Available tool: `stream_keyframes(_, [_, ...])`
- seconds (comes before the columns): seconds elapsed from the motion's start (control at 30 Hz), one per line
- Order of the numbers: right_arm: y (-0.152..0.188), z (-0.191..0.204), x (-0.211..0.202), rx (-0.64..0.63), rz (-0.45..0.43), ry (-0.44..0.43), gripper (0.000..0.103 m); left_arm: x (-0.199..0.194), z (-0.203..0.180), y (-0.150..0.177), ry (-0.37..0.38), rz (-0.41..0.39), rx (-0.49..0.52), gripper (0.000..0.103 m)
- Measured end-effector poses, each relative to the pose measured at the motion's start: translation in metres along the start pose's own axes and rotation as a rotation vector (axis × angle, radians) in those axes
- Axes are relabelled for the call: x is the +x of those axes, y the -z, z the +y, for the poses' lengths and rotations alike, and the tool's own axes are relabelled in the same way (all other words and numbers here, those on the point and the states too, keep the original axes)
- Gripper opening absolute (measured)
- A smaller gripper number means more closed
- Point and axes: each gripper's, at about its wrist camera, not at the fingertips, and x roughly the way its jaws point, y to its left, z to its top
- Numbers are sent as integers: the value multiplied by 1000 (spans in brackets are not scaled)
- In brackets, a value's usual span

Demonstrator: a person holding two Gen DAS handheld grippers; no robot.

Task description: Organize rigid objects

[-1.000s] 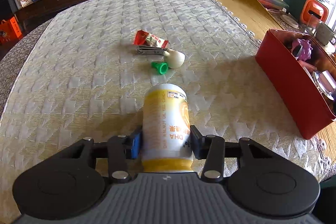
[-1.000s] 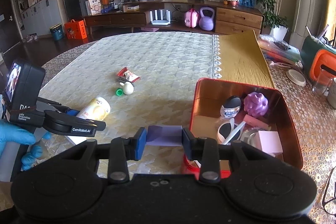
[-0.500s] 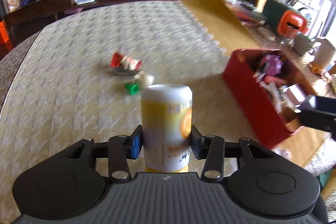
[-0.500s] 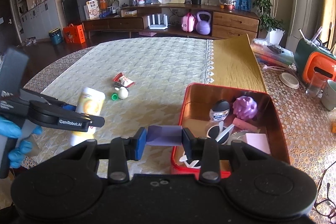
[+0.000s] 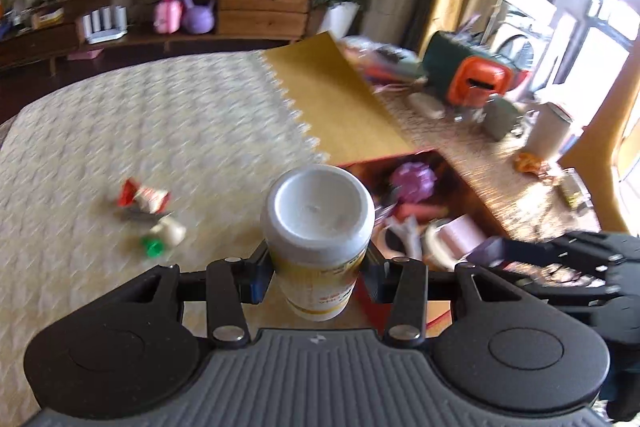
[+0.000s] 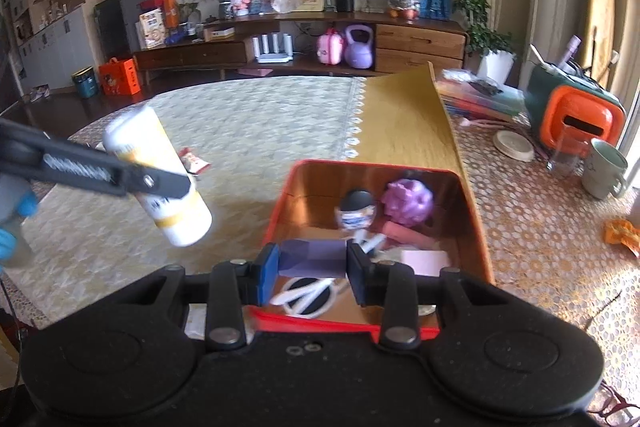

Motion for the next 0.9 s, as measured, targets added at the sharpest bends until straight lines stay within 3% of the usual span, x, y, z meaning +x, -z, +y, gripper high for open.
stream_keyframes(0.4, [14, -43, 9, 48, 15, 77, 36, 21, -52, -26, 108, 29, 90, 45])
stream_keyframes(0.6, [19, -46, 17, 46, 30, 81, 36, 49, -66, -26, 86, 124, 151, 45])
stream_keyframes(0.9, [22, -46, 32, 36, 54, 62, 35, 84, -68, -18, 59, 201, 176, 45])
